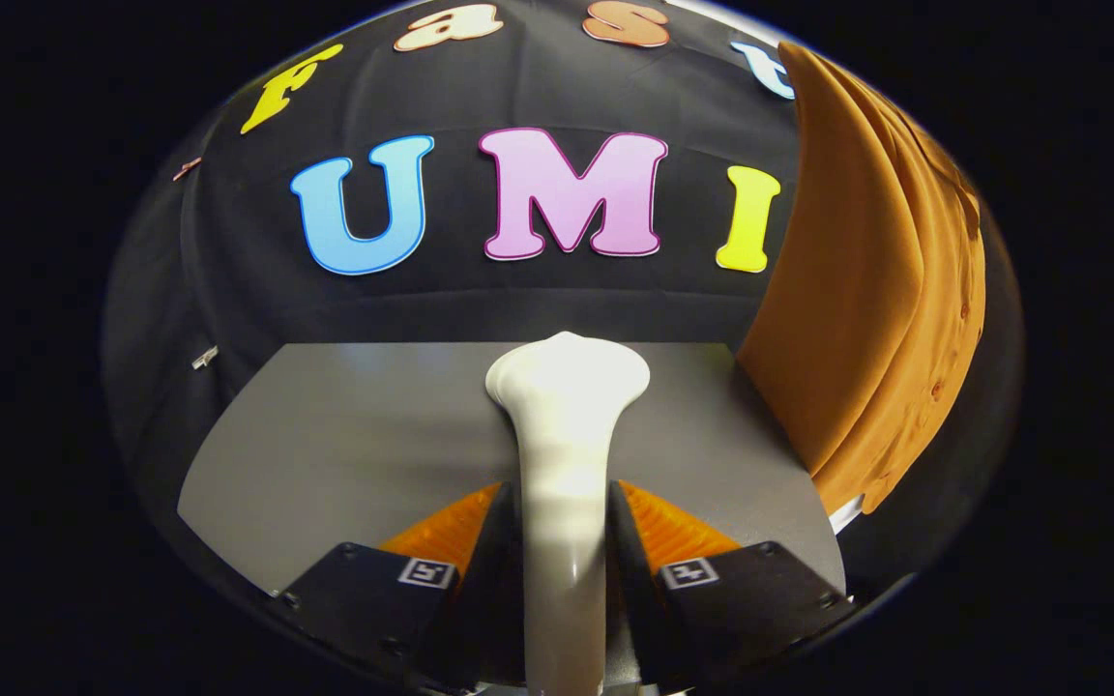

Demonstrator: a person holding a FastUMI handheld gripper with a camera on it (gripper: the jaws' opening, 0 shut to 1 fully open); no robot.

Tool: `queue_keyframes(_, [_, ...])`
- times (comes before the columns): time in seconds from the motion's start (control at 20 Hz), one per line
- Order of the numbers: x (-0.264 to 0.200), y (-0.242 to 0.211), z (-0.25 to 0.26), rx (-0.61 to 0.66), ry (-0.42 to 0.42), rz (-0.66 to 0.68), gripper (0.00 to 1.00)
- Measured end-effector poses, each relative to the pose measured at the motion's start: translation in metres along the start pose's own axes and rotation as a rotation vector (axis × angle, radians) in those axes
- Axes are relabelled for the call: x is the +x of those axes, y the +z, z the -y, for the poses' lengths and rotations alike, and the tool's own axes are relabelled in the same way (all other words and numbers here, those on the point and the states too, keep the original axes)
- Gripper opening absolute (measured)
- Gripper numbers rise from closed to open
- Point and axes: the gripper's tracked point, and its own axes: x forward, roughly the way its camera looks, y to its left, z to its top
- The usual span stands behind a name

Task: Iron the clothes twice with a garment steamer, once on the left side and once on the right side.

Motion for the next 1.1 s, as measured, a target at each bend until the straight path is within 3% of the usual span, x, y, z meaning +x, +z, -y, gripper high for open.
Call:
queue_keyframes(0.1, [-0.002,0.000,0.001,-0.012,0.004,-0.011,0.45])
queue_keyframes(0.3, [-0.001,0.001,0.001,0.000,0.017,-0.004,0.41])
queue_keyframes(0.4, [-0.003,0.002,0.001,0.021,0.022,0.000,0.35])
queue_keyframes(0.65, [-0.017,0.015,-0.003,0.024,0.047,0.052,0.35])
queue_keyframes(0.8, [-0.040,0.026,-0.002,0.033,0.036,0.117,0.30])
queue_keyframes(1.1, [-0.096,0.036,-0.005,0.039,0.006,0.235,0.30])
